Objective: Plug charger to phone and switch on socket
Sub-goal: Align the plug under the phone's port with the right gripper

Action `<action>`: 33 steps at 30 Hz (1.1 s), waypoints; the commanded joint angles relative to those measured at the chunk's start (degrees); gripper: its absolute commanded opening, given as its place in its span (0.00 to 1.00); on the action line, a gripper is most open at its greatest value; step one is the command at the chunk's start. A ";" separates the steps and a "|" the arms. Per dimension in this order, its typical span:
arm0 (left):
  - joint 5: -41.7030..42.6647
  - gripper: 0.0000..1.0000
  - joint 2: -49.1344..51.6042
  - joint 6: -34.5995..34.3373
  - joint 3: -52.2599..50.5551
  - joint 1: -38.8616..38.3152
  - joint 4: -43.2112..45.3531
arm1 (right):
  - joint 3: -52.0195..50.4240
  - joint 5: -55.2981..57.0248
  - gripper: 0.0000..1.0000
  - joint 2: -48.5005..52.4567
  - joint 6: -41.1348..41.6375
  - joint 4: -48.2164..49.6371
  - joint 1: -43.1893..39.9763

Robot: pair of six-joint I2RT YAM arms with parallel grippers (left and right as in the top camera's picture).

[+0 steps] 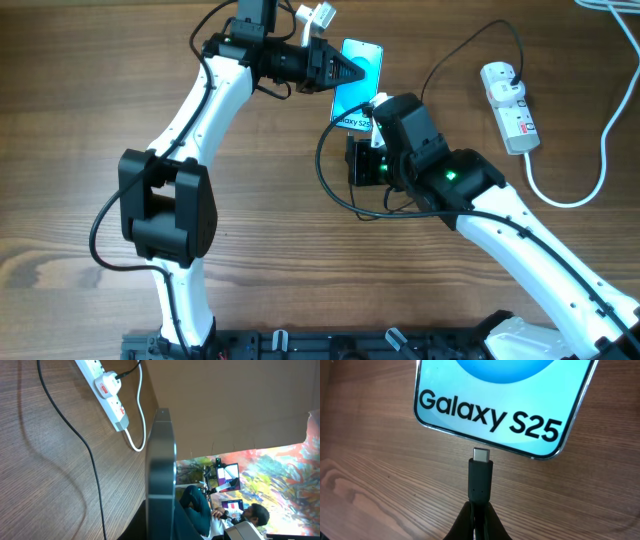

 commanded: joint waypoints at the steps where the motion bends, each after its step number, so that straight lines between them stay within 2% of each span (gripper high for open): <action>1: 0.98 0.04 -2.23 1.55 0.07 0.04 0.07 | 1.14 0.39 0.04 0.31 0.70 0.55 0.07; 33: 0.96 0.04 -2.23 2.16 0.07 -0.44 -0.33 | 1.11 0.57 0.04 0.33 0.61 0.66 0.07</action>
